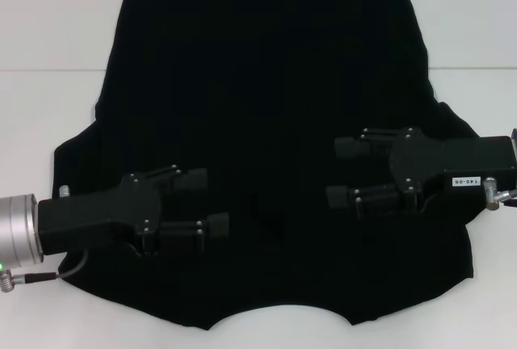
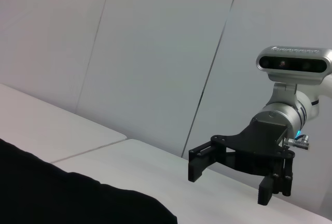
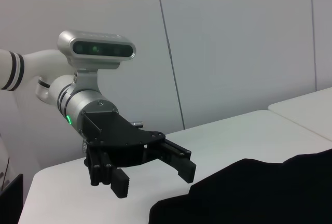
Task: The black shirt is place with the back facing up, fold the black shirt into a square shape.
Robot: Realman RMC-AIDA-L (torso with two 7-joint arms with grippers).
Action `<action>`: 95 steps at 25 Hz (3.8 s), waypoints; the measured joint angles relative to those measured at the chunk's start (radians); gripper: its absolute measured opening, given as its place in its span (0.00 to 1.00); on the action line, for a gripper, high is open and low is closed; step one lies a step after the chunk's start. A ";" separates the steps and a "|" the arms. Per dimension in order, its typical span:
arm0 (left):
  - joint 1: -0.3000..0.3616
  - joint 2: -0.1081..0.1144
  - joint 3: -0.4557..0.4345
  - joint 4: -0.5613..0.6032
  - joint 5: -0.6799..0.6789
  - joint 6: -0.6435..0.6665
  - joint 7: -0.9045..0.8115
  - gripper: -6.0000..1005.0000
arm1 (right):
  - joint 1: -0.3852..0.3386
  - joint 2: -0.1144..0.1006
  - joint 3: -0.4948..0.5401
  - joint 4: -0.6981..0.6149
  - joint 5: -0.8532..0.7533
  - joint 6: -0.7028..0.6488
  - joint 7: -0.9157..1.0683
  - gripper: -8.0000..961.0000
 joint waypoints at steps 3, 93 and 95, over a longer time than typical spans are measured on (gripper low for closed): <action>0.000 0.000 0.000 0.000 0.002 0.000 0.000 0.92 | 0.000 0.000 -0.001 0.001 0.000 0.003 -0.002 0.94; -0.088 0.047 0.108 0.171 0.561 -0.683 -1.104 0.20 | 0.039 0.017 0.062 0.001 0.011 0.041 0.024 0.93; -0.088 0.046 0.109 0.172 0.559 -0.684 -1.098 0.15 | 0.038 0.017 0.066 0.001 0.011 0.041 0.023 0.93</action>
